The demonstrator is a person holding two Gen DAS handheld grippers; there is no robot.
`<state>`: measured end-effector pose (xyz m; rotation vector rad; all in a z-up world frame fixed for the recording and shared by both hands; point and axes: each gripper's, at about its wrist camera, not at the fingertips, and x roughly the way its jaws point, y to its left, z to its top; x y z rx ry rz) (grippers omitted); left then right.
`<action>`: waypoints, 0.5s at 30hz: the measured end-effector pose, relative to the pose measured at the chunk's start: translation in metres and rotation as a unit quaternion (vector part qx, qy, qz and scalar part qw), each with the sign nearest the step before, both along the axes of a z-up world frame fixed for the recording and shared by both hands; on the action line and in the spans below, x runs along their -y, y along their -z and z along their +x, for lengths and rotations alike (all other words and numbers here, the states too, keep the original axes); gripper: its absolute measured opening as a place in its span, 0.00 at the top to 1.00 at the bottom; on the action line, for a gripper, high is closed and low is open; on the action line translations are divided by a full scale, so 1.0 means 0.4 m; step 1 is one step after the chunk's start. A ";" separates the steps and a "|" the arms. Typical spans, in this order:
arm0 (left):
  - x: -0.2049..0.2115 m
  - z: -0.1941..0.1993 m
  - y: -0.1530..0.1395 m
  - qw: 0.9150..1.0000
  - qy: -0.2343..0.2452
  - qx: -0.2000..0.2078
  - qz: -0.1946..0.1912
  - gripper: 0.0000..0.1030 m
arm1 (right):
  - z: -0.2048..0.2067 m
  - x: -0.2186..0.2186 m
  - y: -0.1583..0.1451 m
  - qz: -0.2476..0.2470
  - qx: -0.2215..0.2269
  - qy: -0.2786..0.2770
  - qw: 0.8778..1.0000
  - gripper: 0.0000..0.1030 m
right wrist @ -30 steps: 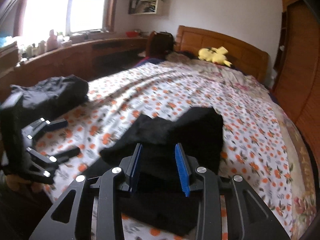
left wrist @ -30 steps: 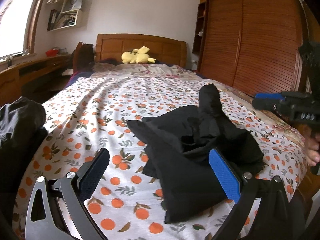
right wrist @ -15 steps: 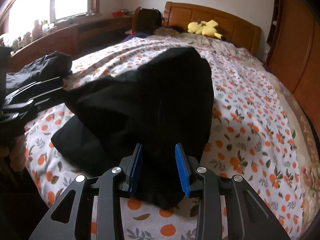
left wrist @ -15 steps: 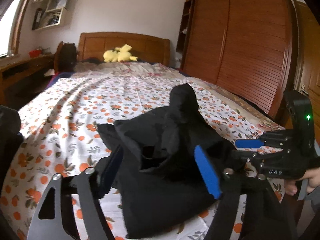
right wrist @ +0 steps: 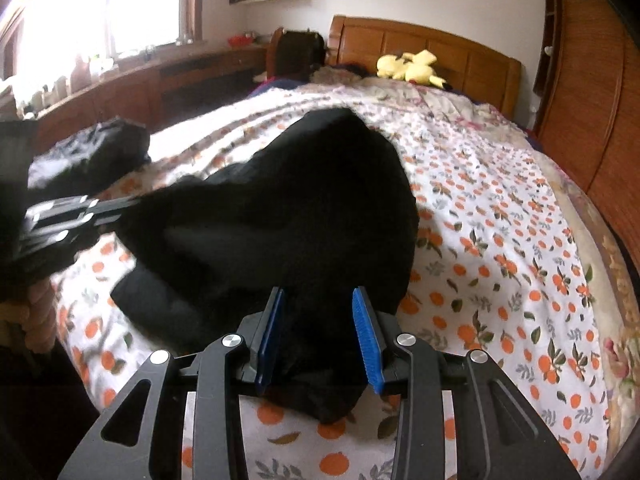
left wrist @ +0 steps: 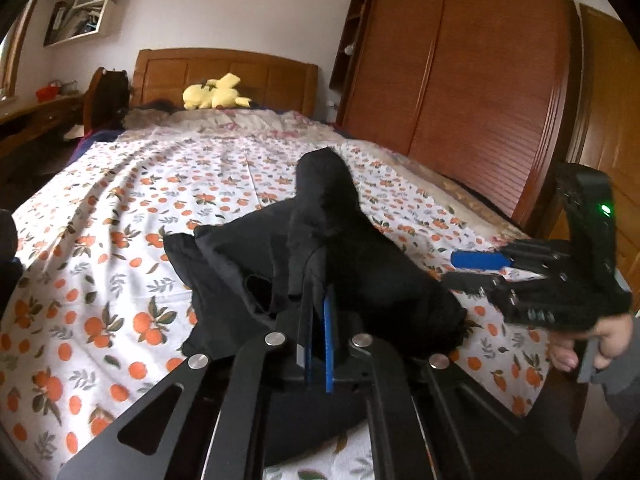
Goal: Fold large clothes
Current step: 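Grasp the folded black coat with the left tool while the right tool holds it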
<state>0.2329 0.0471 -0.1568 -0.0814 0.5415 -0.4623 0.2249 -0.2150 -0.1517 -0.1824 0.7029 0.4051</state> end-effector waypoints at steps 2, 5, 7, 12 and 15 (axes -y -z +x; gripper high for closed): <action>-0.021 -0.023 -0.007 1.000 -0.006 0.004 0.003 0.96 | 0.007 -0.011 -0.014 0.005 0.008 -0.005 1.000 0.68; -0.058 -0.045 0.001 1.000 -0.022 0.001 0.018 0.96 | 0.024 -0.037 -0.023 0.011 0.013 -0.016 1.000 0.68; -0.080 -0.049 0.022 0.999 -0.031 -0.012 0.029 0.96 | 0.034 -0.061 -0.020 0.014 0.012 -0.026 0.999 0.68; -0.099 -0.061 0.087 0.996 -0.041 -0.043 0.061 0.96 | 0.054 -0.104 0.019 0.009 -0.002 -0.047 0.999 0.68; -0.105 -0.062 0.122 0.995 -0.043 -0.058 0.072 0.96 | 0.084 -0.119 0.079 -0.007 -0.032 -0.048 0.998 0.68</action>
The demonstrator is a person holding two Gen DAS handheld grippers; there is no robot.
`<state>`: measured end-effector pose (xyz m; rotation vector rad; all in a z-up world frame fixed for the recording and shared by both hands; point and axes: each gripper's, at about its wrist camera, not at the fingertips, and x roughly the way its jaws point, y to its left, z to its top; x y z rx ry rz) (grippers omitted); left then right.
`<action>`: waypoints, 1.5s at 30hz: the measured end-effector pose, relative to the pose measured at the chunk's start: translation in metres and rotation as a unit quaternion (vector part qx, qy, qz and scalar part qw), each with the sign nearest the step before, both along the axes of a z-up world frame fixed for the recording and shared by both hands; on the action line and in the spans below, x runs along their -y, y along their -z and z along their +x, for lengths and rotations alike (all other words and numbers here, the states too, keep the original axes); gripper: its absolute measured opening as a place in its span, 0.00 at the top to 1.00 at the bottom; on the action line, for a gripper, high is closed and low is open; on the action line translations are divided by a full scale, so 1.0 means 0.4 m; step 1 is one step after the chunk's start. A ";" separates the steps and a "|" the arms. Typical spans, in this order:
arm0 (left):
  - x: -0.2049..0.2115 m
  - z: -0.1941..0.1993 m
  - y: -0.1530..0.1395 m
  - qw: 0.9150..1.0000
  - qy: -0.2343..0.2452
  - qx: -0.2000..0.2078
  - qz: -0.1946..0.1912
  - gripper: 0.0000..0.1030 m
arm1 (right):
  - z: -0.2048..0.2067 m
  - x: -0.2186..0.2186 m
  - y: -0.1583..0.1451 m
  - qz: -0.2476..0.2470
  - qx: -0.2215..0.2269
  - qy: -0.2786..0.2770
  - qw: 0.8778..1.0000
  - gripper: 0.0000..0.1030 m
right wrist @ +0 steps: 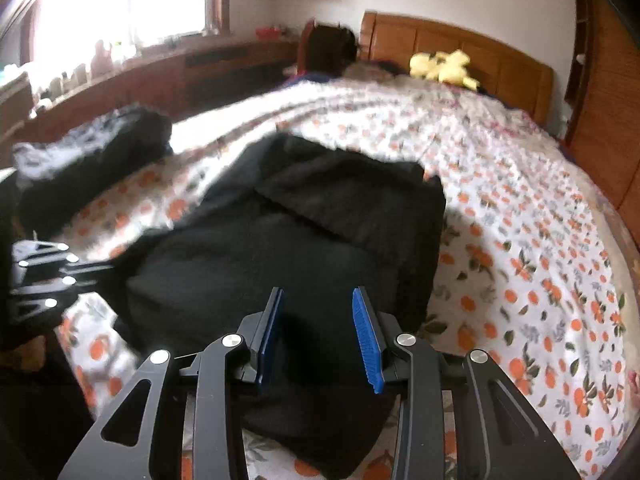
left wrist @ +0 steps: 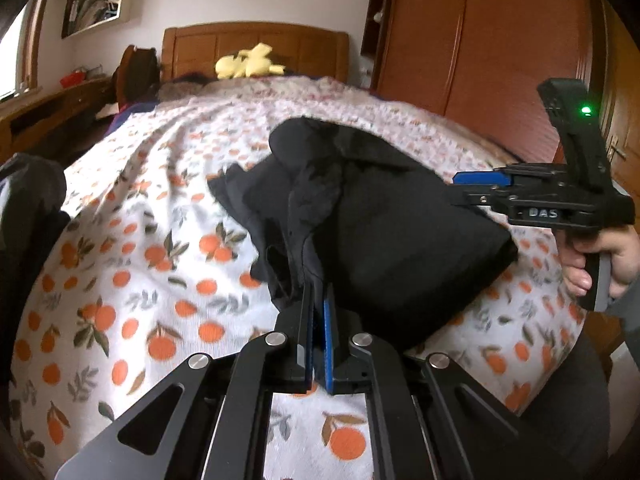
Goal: Fold large clothes
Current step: 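Grasp the folded black coat with the left tool while the right tool holds it, then release the coat with the right tool and withdraw it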
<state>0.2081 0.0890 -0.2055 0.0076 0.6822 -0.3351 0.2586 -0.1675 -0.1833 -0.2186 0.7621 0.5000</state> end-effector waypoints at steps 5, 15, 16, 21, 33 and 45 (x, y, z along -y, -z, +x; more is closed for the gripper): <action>0.003 0.013 0.030 1.000 -0.001 -0.017 0.009 0.96 | 0.024 -0.005 0.074 -0.011 -0.037 -0.008 0.999 0.67; 0.015 0.020 0.031 1.000 -0.004 -0.016 0.022 0.95 | -0.047 0.050 0.010 -0.029 -0.012 0.003 1.000 0.59; 0.016 0.020 0.031 1.000 -0.004 -0.016 0.024 0.95 | -0.052 0.057 0.014 -0.033 -0.015 0.004 0.999 0.57; 0.024 0.021 0.026 0.999 -0.004 -0.013 0.029 0.95 | -0.038 0.078 0.053 -0.016 -0.048 0.024 0.998 0.49; 0.024 0.027 0.028 0.999 -0.003 -0.014 0.034 0.95 | -0.013 0.103 0.092 0.034 -0.100 0.051 0.993 0.47; -0.020 0.038 0.029 0.999 -0.024 -0.012 0.033 0.95 | -0.086 0.055 0.067 0.036 -0.108 0.055 0.992 0.53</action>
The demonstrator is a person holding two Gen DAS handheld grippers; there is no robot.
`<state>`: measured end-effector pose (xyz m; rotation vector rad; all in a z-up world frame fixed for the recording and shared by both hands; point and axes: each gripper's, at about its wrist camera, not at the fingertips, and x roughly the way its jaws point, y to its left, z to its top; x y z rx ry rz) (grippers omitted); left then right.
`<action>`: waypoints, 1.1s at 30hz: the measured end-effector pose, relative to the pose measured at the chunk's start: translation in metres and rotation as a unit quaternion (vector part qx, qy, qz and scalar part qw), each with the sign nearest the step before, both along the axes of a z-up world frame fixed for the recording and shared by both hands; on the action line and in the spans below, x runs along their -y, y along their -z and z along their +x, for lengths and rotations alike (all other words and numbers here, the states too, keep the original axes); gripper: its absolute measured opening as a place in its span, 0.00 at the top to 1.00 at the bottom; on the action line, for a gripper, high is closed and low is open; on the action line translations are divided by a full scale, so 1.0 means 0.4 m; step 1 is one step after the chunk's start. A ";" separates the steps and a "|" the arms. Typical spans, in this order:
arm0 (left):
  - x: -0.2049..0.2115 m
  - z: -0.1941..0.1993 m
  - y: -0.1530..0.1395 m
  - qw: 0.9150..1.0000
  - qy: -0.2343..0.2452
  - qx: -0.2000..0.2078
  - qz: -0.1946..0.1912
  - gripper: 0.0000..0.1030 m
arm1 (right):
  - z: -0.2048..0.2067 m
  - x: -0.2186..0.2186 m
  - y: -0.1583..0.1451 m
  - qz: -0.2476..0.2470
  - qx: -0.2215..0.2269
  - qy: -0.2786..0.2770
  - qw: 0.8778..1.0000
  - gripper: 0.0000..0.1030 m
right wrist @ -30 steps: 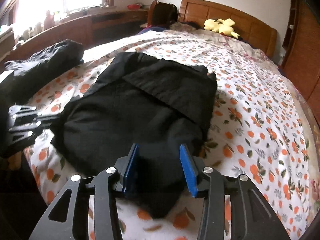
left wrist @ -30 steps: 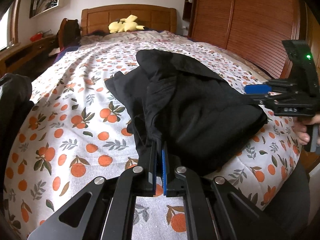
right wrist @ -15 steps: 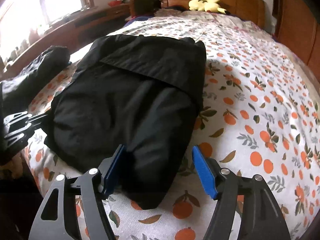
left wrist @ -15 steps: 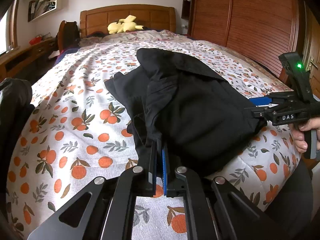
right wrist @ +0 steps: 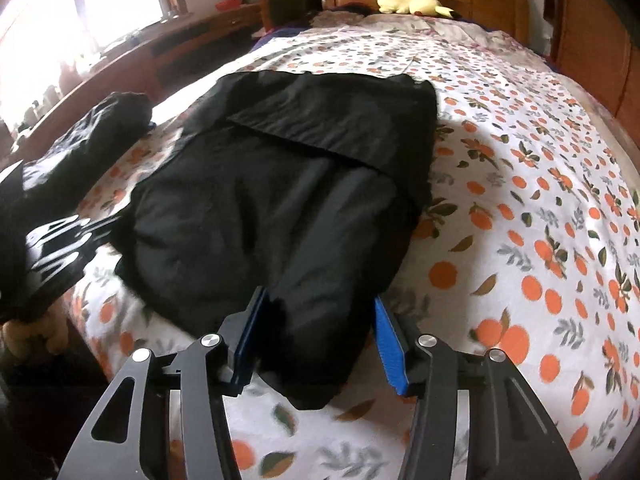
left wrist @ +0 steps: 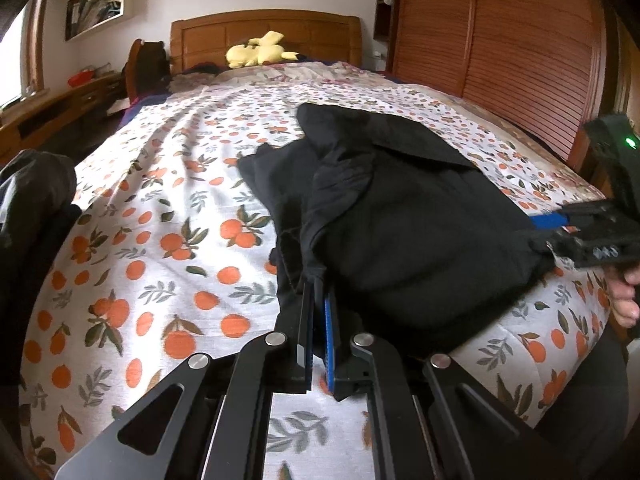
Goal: Fold large clothes
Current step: 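Release the coat with the right tool and withdraw it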
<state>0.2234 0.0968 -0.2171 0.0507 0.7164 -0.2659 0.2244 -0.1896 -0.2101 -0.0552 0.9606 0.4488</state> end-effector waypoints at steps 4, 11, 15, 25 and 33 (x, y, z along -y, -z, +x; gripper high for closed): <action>-0.023 0.010 -0.001 1.000 -0.012 -0.001 -0.002 0.94 | -0.030 -0.015 -0.006 0.011 -0.001 0.004 1.000 0.53; -0.017 0.007 0.002 1.000 -0.014 0.003 0.010 0.94 | -0.033 -0.007 -0.030 0.009 0.021 0.002 1.000 0.52; -0.016 0.006 0.002 1.000 -0.015 0.002 0.009 0.94 | -0.015 0.019 -0.073 -0.007 0.051 0.006 0.999 0.52; -0.006 0.008 0.006 1.000 -0.017 0.002 0.021 0.94 | 0.248 0.079 -0.098 -0.012 0.070 0.020 0.997 0.51; -0.002 0.009 0.010 1.000 -0.014 0.001 0.023 0.94 | 0.436 0.084 -0.027 -0.013 0.032 0.043 0.998 0.35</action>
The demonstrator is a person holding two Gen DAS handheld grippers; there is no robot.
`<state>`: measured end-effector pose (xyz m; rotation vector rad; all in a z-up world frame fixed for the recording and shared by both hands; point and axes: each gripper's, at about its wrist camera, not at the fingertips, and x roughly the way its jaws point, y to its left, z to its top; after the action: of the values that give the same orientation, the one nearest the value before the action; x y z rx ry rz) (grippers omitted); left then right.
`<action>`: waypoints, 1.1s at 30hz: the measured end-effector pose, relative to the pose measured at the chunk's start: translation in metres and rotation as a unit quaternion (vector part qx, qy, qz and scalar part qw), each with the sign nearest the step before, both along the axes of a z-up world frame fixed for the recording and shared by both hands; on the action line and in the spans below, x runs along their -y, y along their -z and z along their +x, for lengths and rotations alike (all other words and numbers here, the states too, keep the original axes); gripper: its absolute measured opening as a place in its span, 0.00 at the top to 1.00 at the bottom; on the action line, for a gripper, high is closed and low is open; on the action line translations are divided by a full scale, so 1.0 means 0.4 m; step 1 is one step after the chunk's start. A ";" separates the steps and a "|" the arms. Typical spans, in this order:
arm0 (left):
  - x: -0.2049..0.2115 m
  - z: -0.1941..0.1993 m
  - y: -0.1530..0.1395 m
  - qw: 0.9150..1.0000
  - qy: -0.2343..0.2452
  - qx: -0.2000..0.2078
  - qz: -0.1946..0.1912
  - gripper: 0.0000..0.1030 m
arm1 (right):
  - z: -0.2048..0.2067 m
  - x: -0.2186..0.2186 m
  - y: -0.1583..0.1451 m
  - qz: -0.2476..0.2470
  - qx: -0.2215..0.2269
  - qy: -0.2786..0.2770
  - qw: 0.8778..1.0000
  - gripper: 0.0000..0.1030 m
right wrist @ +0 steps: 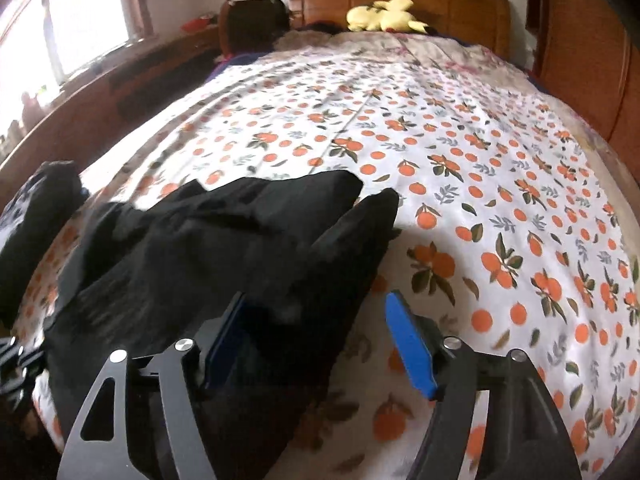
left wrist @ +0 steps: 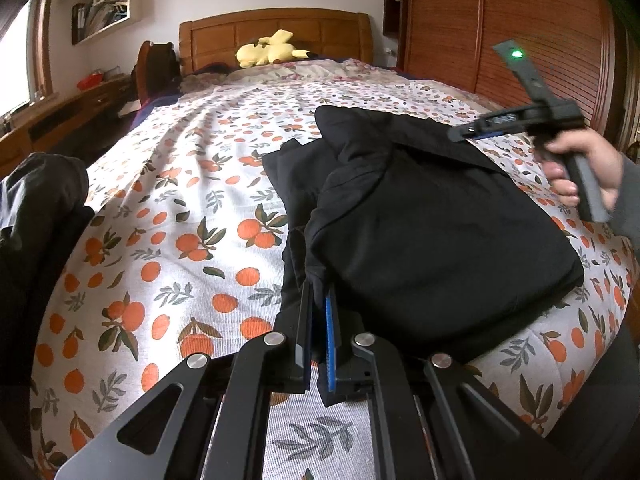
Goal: Fold large clothes
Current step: 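Release the coat with the right tool and withdraw it, then lift the folded coat off the bed with the left tool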
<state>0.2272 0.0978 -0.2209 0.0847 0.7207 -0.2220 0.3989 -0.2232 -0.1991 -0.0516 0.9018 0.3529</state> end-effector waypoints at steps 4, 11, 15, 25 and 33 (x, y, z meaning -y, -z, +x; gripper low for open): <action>0.000 0.004 0.003 1.000 0.002 -0.003 -0.001 0.94 | 0.065 -0.013 0.048 -0.009 -0.039 0.001 0.999 0.34; -0.023 -0.002 -0.010 1.000 0.003 -0.004 -0.015 0.91 | 0.085 -0.031 0.089 -0.017 -0.064 0.003 0.998 0.34; -0.042 -0.034 -0.034 1.000 0.008 -0.002 -0.020 0.83 | 0.081 -0.036 0.089 -0.026 -0.063 0.002 0.998 0.34; -0.055 -0.085 -0.008 0.999 0.025 -0.028 -0.023 0.63 | 0.076 -0.040 0.097 -0.036 -0.060 0.004 0.998 0.34; -0.045 -0.061 0.024 0.997 0.031 -0.051 -0.045 0.63 | 0.077 -0.037 0.103 -0.028 -0.063 0.007 0.998 0.34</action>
<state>0.2027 0.1156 -0.2305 0.0094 0.8090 -0.3186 0.4297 -0.2083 -0.2403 -0.0749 1.0369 0.3207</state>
